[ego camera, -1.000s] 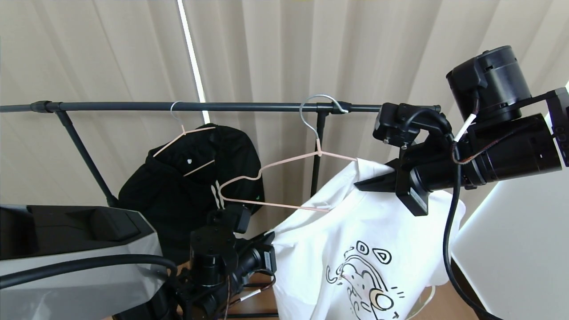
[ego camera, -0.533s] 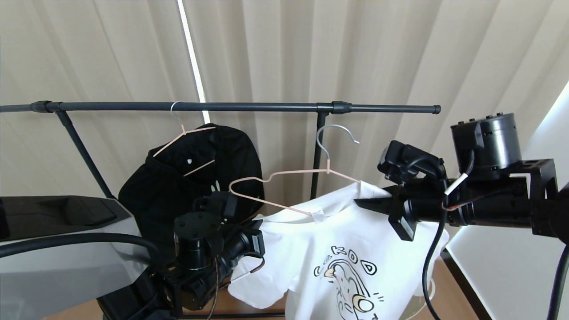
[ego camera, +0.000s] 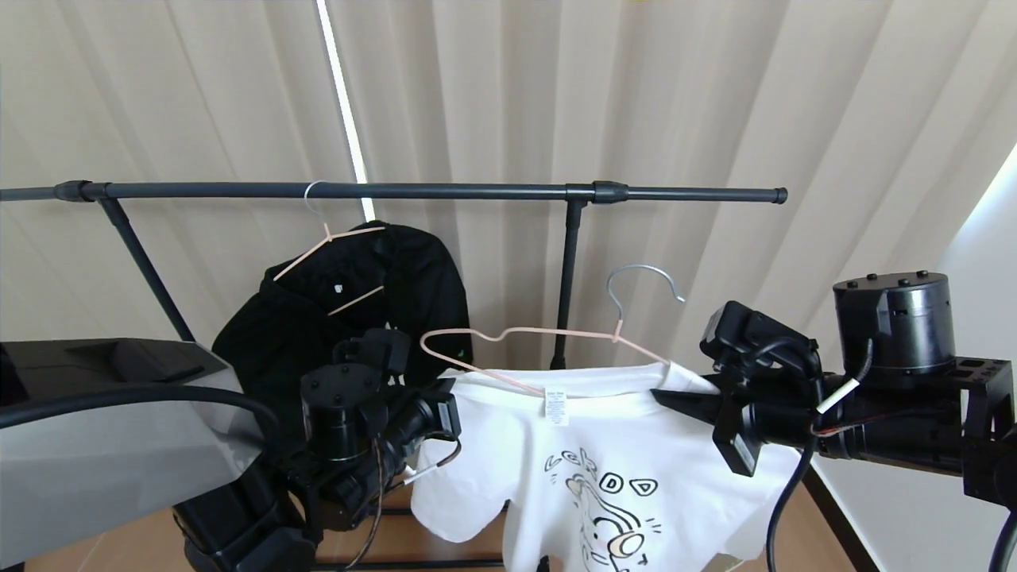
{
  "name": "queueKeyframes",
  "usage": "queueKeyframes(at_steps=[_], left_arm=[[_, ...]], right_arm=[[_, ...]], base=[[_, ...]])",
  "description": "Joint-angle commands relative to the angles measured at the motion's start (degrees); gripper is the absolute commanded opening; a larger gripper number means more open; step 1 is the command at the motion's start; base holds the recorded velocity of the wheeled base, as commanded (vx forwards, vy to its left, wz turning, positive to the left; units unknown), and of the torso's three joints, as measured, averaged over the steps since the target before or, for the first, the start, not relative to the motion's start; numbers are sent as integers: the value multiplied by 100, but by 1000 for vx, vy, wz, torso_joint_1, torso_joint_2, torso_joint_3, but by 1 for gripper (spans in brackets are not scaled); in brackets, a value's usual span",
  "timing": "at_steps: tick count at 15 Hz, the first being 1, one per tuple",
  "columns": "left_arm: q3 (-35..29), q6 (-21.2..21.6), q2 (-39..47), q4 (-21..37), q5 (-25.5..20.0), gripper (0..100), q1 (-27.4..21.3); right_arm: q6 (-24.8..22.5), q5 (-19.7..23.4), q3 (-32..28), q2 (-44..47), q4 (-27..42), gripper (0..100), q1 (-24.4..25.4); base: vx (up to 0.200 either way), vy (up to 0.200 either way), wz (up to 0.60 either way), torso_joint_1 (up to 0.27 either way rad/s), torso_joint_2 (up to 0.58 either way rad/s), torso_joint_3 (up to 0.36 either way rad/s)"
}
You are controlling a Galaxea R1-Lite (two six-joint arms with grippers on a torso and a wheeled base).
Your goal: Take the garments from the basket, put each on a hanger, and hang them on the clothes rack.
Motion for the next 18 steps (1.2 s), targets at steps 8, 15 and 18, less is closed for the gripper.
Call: queueKeyframes(at_steps=[8,15,18], left_arm=[[-200,58,27,9,6,0,397],[-305,146,10,27,-38,0,599],[-305,154,1,45,-109,0,634]], right_arm=[[-27,-38,167,-2,10,0,-80],[-150,-47,185,68,27,0,-282],[-431,-47,193,139,27,0,-458]], base=[[0,0,0,0,0,0],[0,0,0,0,0,0],[0,0,0,0,0,0]])
